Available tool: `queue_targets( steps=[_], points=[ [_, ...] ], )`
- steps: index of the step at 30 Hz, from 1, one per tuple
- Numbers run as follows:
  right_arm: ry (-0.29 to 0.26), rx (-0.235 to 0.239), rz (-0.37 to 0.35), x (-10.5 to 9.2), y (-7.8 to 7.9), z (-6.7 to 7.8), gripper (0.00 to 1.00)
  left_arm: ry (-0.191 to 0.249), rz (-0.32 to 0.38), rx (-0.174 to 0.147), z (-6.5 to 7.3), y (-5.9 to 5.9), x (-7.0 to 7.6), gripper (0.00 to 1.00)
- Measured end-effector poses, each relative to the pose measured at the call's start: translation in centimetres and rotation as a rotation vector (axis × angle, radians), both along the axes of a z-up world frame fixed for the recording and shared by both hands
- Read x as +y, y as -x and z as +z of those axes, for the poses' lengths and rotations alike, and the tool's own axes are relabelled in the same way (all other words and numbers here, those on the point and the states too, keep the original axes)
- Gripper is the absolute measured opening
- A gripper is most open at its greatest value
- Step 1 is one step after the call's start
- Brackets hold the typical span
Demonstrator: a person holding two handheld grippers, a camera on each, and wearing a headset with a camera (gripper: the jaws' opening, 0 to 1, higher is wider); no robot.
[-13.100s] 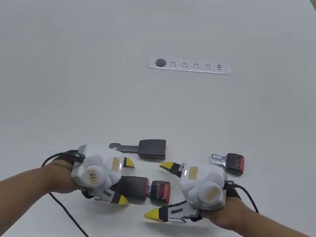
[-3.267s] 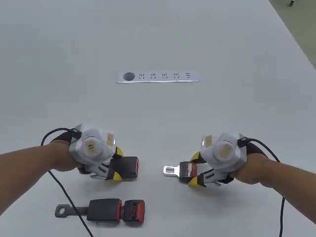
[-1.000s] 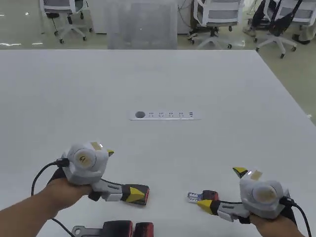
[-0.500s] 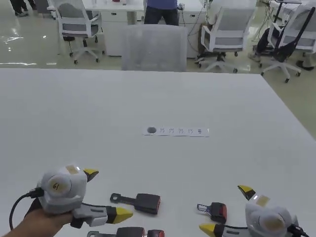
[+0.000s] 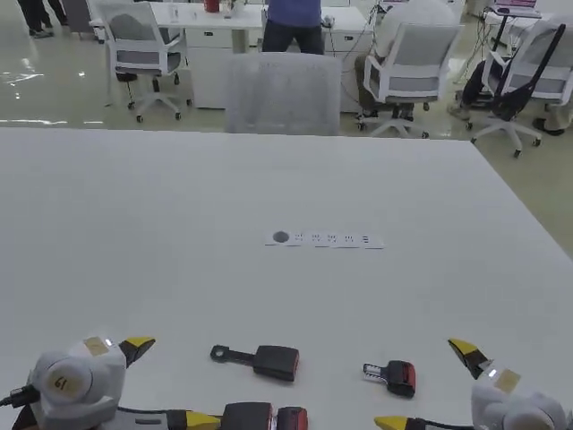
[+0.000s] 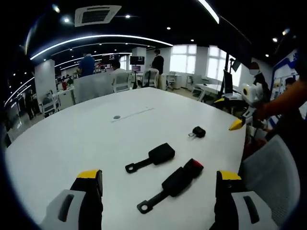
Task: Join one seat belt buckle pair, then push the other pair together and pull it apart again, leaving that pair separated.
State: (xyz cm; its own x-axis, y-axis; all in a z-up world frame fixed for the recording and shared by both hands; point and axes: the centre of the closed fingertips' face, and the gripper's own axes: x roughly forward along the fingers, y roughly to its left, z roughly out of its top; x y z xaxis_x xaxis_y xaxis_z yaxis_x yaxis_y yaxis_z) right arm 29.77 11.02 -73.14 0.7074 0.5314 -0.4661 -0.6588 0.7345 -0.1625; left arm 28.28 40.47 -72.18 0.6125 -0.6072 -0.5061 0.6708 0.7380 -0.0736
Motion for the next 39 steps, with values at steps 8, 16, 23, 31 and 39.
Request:
queue_targets(
  steps=[8, 16, 23, 31, 39],
  points=[
    [-0.001, 0.013, -0.043, -1.6, 1.6, -0.7, 1.0, 0.018, 0.023, 0.013, -0.5, 0.8, -0.2, 1.0],
    [-0.002, 0.015, -0.092, -2.2, 1.7, -0.9, 1.0, 0.029, 0.035, -0.001, 0.0, 0.6, -0.2, 1.0],
    [-0.012, 0.016, -0.098, -1.9, 1.9, -0.9, 1.0, 0.031, 0.032, -0.005, 0.1, 0.7, -0.2, 1.0],
    [-0.004, 0.012, -0.102, -1.9, 1.9, -0.7, 1.0, 0.038, 0.03, -0.017, 0.2, 0.7, -0.3, 1.0],
    [0.001, 0.009, -0.107, -2.0, 1.9, -0.5, 1.0, 0.037, 0.013, -0.012, -0.2, 0.9, -0.4, 1.0]
  ],
)
